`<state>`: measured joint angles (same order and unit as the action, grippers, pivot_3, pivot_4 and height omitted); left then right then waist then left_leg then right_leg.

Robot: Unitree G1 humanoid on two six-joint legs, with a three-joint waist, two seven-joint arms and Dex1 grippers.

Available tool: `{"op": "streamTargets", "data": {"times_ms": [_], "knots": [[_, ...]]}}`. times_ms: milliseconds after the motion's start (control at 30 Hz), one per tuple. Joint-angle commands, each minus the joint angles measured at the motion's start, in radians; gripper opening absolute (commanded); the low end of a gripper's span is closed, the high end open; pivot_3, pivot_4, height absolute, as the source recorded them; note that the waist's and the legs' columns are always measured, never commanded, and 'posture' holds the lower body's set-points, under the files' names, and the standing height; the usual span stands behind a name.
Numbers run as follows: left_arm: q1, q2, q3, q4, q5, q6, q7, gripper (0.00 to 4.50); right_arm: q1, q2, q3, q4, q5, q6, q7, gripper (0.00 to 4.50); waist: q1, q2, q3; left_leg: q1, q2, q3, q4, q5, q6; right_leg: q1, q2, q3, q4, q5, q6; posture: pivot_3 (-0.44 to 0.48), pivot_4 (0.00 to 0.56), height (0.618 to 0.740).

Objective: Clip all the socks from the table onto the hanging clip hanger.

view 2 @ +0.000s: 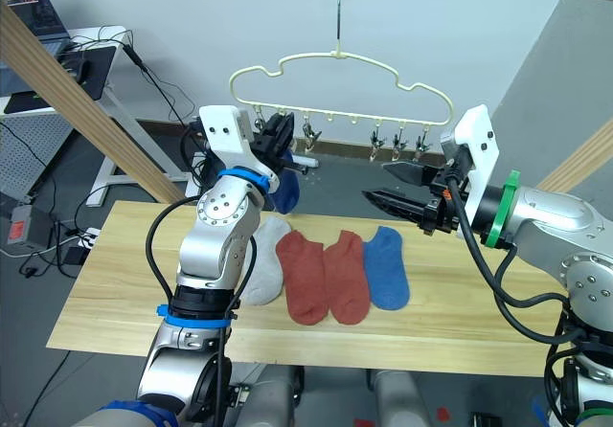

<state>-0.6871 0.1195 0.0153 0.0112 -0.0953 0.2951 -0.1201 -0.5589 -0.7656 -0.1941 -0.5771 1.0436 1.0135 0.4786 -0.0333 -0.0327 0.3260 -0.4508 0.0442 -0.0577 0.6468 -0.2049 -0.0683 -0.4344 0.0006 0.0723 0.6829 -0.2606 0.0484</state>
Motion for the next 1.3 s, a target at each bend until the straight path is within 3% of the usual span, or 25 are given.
{"op": "streamTargets", "data": {"times_ms": [33, 233, 333, 467, 800, 1300], "knots": [[-0.019, 0.002, 0.017, -0.03, -0.013, 0.003, -0.003, 0.1, 0.001, -0.016, -0.016, -0.032, 0.023, -0.002, -0.002, 2.85, 0.0, 0.0, 0.0, 0.0, 0.0, 0.0, 0.0, 0.0, 0.0, 0.0, 0.0, 0.0, 0.0, 0.0, 0.0, -0.081, 0.309, 0.74], [-0.041, 0.007, 0.092, -0.09, -0.143, 0.16, -0.038, 0.1, -0.034, -0.029, 0.023, -0.011, 0.045, 0.083, -0.051, 2.85, -0.003, 0.0, 0.0, 0.0, 0.0, 0.0, 0.0, 0.0, 0.0, 0.0, 0.0, 0.0, 0.0, 0.0, 0.0, -0.078, 0.322, 0.74], [-0.059, 0.015, 0.145, -0.127, -0.236, 0.26, -0.052, 0.1, -0.069, -0.032, 0.062, 0.012, 0.046, 0.163, -0.109, 3.36, -0.008, 0.0, 0.0, 0.0, 0.0, 0.0, 0.0, 0.0, 0.0, 0.0, 0.0, 0.0, 0.001, 0.0, 0.0, -0.076, 0.325, 0.74], [-0.08, 0.019, 0.2, -0.155, -0.341, 0.37, -0.052, 0.1, -0.105, -0.033, 0.125, 0.03, 0.0, 0.241, -0.168, 4.48, -0.011, 0.0, 0.0, 0.0, 0.0, 0.0, 0.0, 0.0, 0.0, 0.0, 0.0, 0.0, 0.001, 0.0, 0.0, -0.075, 0.333, 0.74], [-0.165, 0.029, 0.327, -0.153, -0.579, 0.619, -0.007, 0.1, -0.126, 0.174, 0.297, 0.154, -0.286, 0.375, -0.438, 4.48, -0.019, 0.0, 0.0, 0.0, 0.0, 0.0, 0.0, 0.0, 0.0, -0.001, 0.0, 0.0, 0.001, 0.0, 0.0, -0.076, 0.339, 0.74], [-0.186, 0.072, 0.336, -0.16, -0.654, 0.7, 0.037, 0.1, -0.077, 0.446, 0.38, 0.405, -0.654, 0.302, -0.575, 4.48, -0.019, 0.0, 0.0, 0.0, 0.001, 0.0, -0.001, 0.0, 0.0, -0.002, 0.0, 0.0, 0.0, 0.0, 0.0, -0.044, 0.339, 0.74]]}}
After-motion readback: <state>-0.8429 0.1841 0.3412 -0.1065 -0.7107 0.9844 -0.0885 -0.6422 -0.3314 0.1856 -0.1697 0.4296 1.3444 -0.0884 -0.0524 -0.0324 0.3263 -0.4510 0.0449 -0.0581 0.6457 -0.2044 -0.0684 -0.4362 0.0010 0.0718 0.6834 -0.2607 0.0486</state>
